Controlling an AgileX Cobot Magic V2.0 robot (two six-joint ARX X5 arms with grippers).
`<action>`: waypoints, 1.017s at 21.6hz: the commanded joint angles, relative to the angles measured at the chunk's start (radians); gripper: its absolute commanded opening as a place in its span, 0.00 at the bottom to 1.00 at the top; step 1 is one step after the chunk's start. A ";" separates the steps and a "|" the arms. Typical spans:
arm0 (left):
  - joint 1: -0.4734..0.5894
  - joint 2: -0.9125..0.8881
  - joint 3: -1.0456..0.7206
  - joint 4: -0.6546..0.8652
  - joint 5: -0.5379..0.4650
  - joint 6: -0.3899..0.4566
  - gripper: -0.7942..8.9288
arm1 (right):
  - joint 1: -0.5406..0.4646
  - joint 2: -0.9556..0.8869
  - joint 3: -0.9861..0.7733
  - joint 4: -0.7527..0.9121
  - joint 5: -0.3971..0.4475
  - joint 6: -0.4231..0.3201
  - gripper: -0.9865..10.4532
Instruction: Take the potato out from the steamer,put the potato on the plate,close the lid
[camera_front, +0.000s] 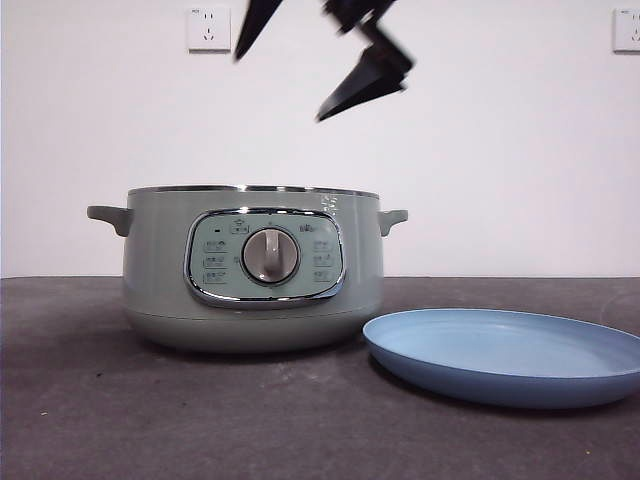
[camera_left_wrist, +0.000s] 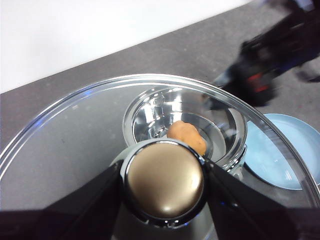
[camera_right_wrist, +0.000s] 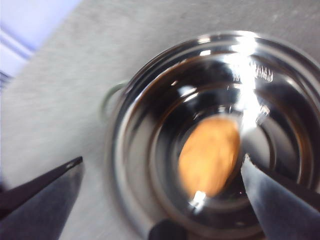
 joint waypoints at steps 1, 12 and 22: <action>0.002 -0.031 0.009 0.034 -0.001 -0.020 0.07 | 0.032 0.110 0.072 -0.012 0.089 -0.031 0.61; 0.001 -0.033 0.009 0.002 0.000 -0.022 0.07 | 0.081 0.307 0.096 0.001 0.311 -0.075 0.61; 0.001 -0.033 0.009 0.002 0.003 -0.021 0.07 | 0.097 0.329 0.095 -0.011 0.309 -0.077 0.13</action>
